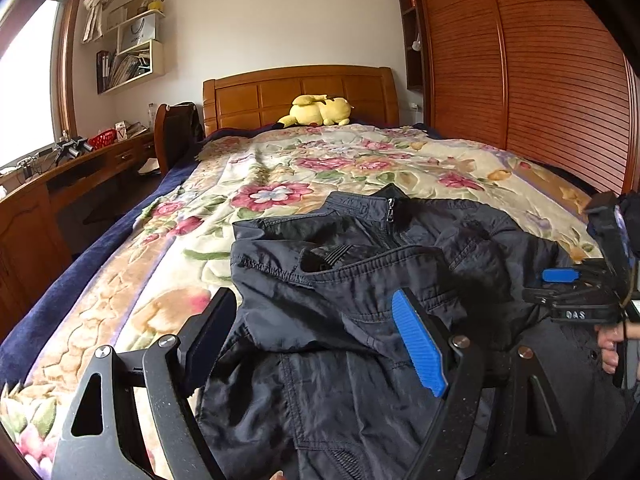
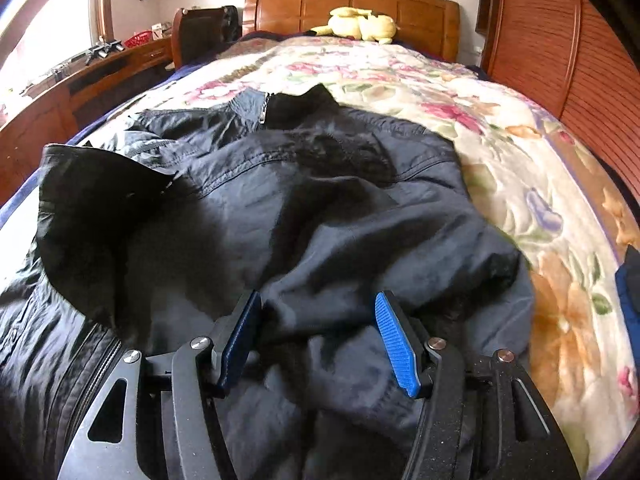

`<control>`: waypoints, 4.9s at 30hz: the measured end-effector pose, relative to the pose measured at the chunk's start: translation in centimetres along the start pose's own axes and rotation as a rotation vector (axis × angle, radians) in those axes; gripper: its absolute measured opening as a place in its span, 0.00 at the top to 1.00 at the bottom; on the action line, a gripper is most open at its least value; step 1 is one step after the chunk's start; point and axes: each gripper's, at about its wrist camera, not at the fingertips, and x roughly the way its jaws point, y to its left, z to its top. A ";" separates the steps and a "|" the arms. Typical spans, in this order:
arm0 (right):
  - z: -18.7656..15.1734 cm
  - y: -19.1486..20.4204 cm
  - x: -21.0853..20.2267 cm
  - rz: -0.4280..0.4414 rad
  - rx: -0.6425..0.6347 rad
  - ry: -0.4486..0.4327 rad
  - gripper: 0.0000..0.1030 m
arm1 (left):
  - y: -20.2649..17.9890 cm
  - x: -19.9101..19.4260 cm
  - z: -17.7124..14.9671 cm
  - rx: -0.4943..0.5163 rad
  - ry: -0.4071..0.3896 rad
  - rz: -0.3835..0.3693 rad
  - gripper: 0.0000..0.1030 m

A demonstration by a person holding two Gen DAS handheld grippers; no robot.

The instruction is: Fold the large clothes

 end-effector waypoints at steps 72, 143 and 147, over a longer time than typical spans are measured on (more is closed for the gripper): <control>-3.9 -1.2 -4.1 0.068 -0.031 -0.064 0.28 | 0.7 2.0 -6.0 0.010 0.357 0.038 0.43; -6.1 -4.2 -6.9 0.050 -0.036 -0.022 0.06 | 4.9 -15.5 -11.8 -0.020 0.140 0.081 0.20; -9.4 -4.5 -11.0 0.019 -0.072 -0.050 0.06 | 5.1 -16.5 -12.3 -0.030 0.139 0.075 0.20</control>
